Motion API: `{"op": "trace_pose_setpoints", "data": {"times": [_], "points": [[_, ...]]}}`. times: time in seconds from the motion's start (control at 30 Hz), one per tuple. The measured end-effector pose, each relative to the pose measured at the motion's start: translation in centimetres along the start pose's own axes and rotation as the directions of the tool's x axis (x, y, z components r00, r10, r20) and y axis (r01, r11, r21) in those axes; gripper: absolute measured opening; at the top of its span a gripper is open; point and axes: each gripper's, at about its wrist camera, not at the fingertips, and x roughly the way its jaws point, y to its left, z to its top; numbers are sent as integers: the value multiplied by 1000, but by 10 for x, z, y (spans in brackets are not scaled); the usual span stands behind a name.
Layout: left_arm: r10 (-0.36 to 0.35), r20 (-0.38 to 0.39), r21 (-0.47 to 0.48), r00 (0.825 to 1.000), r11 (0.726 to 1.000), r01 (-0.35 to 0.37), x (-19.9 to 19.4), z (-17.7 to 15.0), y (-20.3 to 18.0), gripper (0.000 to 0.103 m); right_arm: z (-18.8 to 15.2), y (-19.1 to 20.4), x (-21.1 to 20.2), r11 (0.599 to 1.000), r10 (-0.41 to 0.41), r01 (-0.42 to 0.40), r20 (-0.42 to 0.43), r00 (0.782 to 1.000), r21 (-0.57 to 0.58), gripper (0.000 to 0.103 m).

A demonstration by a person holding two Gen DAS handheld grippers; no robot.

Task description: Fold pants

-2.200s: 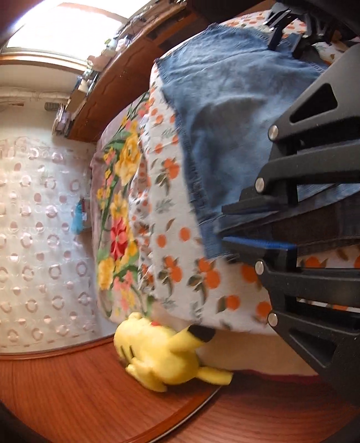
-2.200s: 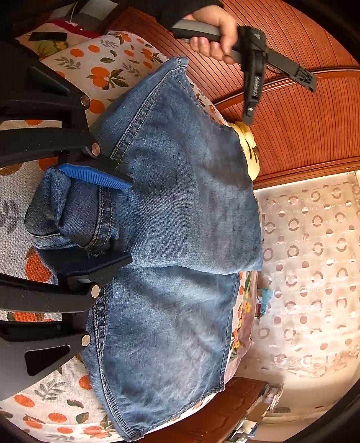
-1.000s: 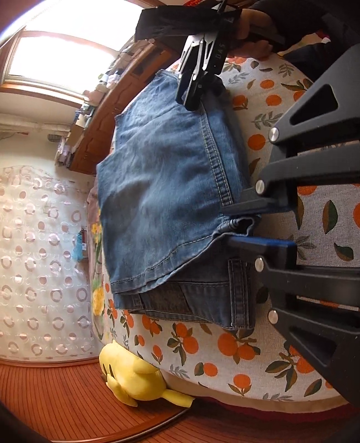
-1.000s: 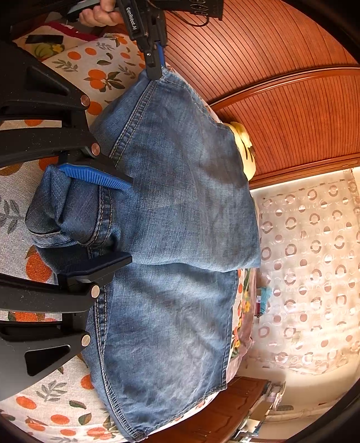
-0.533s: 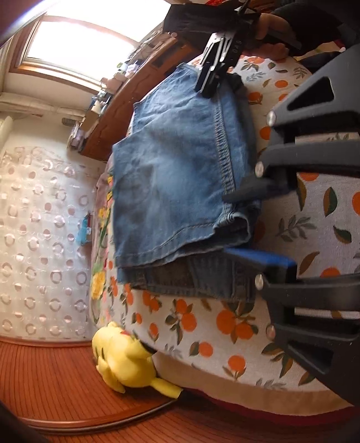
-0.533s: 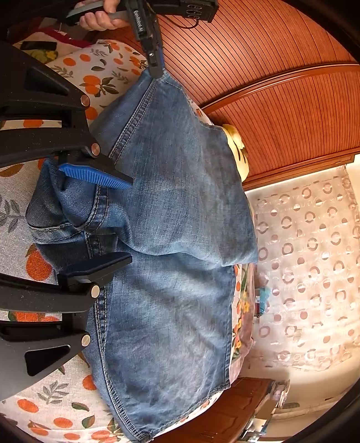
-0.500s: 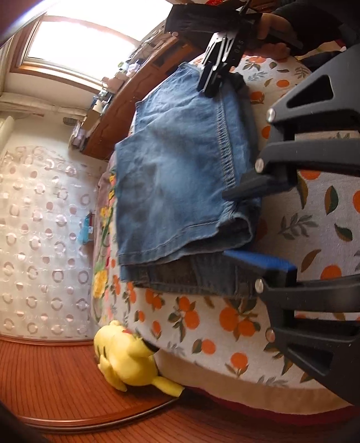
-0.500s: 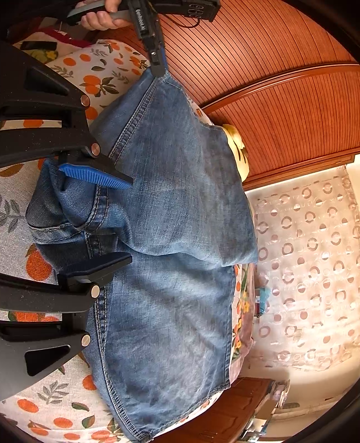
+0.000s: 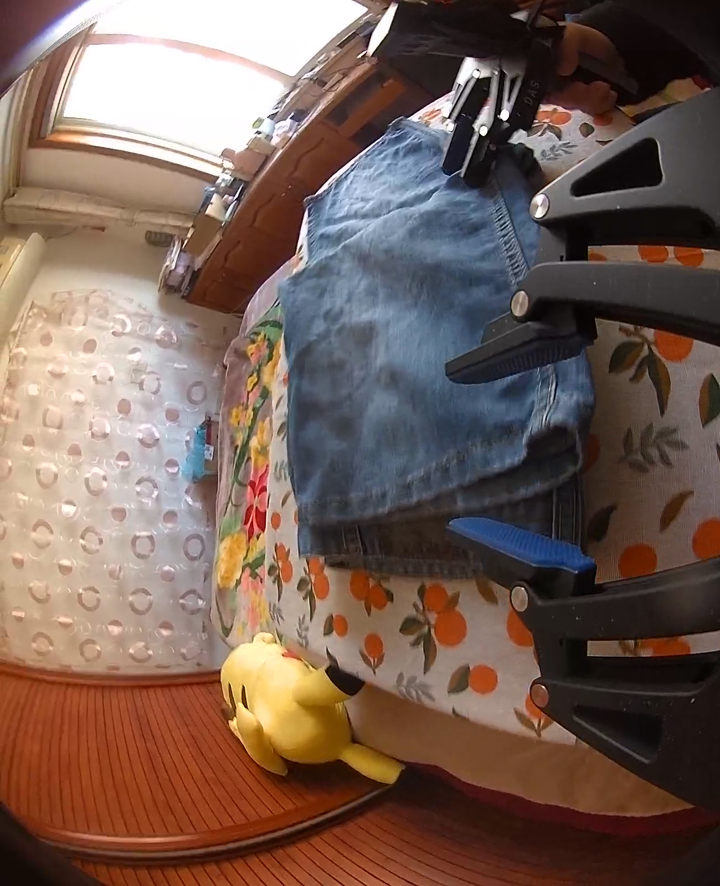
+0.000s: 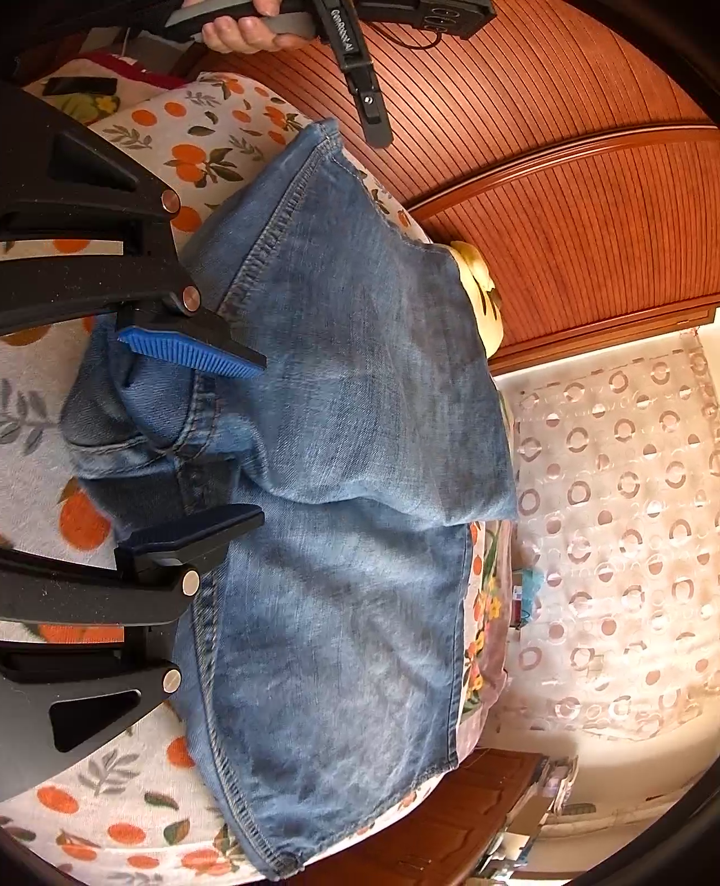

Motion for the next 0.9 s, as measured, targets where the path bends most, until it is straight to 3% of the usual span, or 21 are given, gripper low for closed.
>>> {"op": "trace_pose_setpoints", "data": {"times": [0.23, 0.47, 0.7, 0.9], "points": [[2, -2, 71, 1000, 997, -2, 13, -18, -32, 52, -6, -33, -37, 998, -62, 61, 33, 998, 20, 49], [66, 11, 113, 998, 991, -67, 24, -29, -41, 53, -15, -64, -64, 988, -151, 149, 45, 988, 50, 49], [67, 41, 119, 997, 990, -72, 27, -36, -40, 54, -17, -59, -67, 989, -145, 144, 28, 989, 34, 49], [43, 21, 96, 999, 994, -45, 34, -35, -37, 56, -20, -40, -60, 998, -55, 55, 0, 998, 12, 49]]}}
